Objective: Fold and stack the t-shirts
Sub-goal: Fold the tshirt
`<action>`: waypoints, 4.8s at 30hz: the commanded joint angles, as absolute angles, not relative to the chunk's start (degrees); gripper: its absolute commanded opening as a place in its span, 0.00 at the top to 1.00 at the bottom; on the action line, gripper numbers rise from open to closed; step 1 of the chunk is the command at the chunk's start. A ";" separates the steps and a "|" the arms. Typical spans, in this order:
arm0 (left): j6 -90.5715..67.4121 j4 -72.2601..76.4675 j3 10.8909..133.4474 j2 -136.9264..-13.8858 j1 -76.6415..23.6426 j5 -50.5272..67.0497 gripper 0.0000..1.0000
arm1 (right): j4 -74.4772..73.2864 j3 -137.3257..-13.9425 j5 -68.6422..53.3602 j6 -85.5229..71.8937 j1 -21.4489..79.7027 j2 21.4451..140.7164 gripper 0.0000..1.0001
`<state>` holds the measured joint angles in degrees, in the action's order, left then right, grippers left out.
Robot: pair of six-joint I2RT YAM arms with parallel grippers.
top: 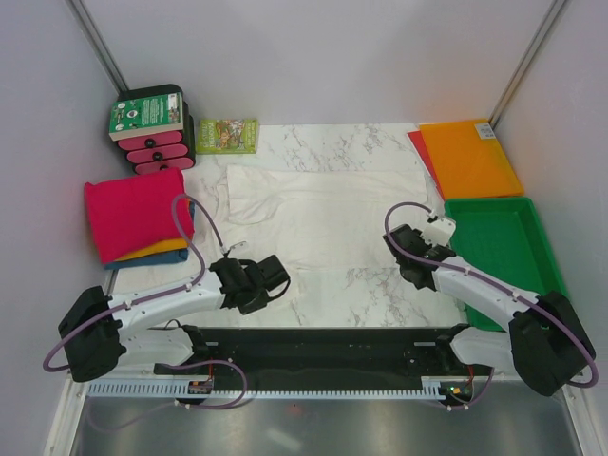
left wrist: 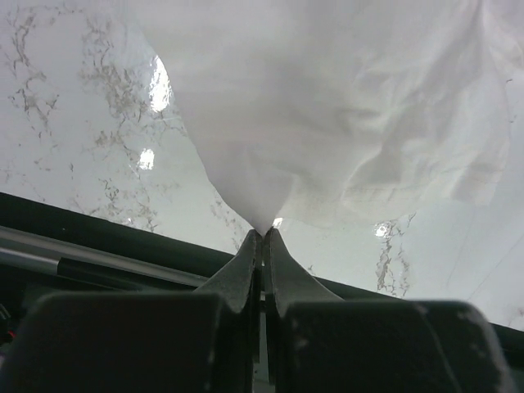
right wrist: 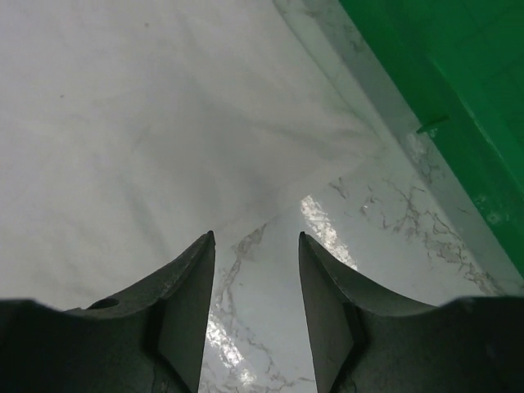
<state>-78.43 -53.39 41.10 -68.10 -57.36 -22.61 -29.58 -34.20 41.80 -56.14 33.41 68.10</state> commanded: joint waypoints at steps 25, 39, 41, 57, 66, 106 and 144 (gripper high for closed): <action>-69.79 -49.13 40.69 -65.04 -57.74 -25.84 0.98 | -26.81 -35.33 39.03 -57.39 13.01 77.78 0.46; -69.96 -49.31 41.48 -65.39 -57.66 -26.28 0.98 | -26.02 -33.84 37.09 -56.69 10.72 76.99 0.90; -70.13 -49.48 41.31 -64.86 -57.66 -26.54 0.98 | -26.02 -33.58 37.00 -56.60 10.64 76.29 0.98; -71.98 -51.24 41.83 -65.30 -57.66 -26.89 0.98 | -23.21 -31.82 34.90 -52.73 7.30 71.19 0.44; -71.02 -50.63 42.28 -66.09 -57.66 -27.16 0.98 | -16.96 -28.04 23.91 -55.72 0.18 76.02 0.45; -69.08 -53.87 46.76 -59.86 -57.74 -31.20 0.98 | -28.47 -34.27 26.28 -41.31 7.82 57.92 1.00; -41.32 -43.16 62.57 -69.15 -32.35 -32.70 0.98 | -22.68 -44.56 27.77 -40.43 8.53 71.71 1.00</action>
<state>-47.97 -48.86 58.50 -65.56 -35.35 -33.76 -26.55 -41.74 25.85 -38.96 8.51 69.19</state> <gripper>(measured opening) 0.026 0.010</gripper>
